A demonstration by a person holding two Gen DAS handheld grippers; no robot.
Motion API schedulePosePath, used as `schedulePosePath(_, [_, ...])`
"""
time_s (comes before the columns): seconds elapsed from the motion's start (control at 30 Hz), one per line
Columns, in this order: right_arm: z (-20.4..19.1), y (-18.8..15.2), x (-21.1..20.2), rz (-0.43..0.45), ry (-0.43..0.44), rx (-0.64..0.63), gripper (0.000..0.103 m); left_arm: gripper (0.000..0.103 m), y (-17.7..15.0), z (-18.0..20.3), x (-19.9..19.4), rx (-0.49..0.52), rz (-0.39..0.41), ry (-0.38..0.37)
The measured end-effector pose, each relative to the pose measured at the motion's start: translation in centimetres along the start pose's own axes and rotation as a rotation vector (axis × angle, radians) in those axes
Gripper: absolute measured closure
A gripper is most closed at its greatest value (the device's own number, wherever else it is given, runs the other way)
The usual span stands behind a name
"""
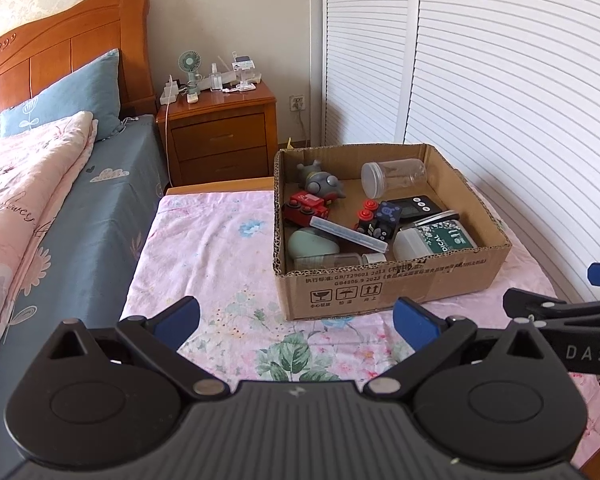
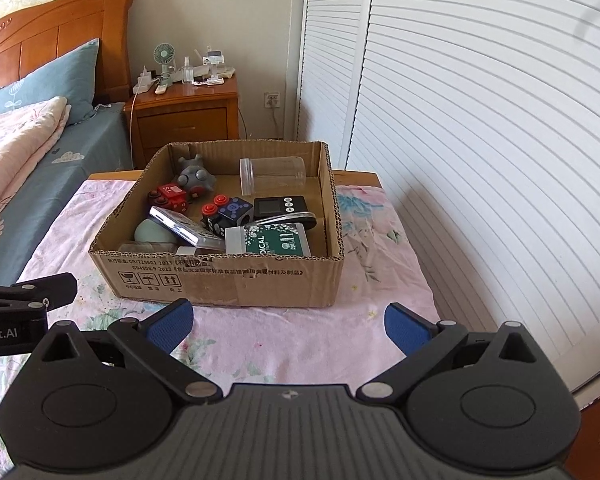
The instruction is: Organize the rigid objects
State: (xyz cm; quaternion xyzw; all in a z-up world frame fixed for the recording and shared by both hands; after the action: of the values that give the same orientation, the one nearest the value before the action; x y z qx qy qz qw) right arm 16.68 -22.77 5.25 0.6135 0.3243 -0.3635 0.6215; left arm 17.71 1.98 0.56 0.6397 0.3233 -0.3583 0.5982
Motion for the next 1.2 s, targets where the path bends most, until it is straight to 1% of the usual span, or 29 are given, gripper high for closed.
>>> schedulePosePath(0.27, [0.07,0.05,-0.40,0.007,0.010,0.000,0.000,0.001,0.01,0.29,0.00,0.015,0.000,0.002])
schedulePosePath(0.5, [0.09,0.11,-0.55,0.011,0.002,-0.003,0.000,0.001,-0.02,0.33,-0.23,0.022,0.004,0.005])
schedulePosePath(1.2, [-0.15,0.00,-0.52,0.013,0.001,-0.004,0.000,0.001,-0.18,0.43,-0.13,0.025,-0.002,0.009])
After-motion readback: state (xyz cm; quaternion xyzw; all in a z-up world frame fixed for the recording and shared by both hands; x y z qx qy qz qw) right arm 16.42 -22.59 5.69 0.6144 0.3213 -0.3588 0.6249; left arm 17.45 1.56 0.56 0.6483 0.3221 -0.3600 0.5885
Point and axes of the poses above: each gripper's, at about its wrist camera, not at the fingertips, and x roughly the way its jaws point, z to its right, y to its top, the point moved 6 cm from there along x, roughly the way its jaws point, and after that the axes turned 15 degrees about -z, right-handed, at the moved point
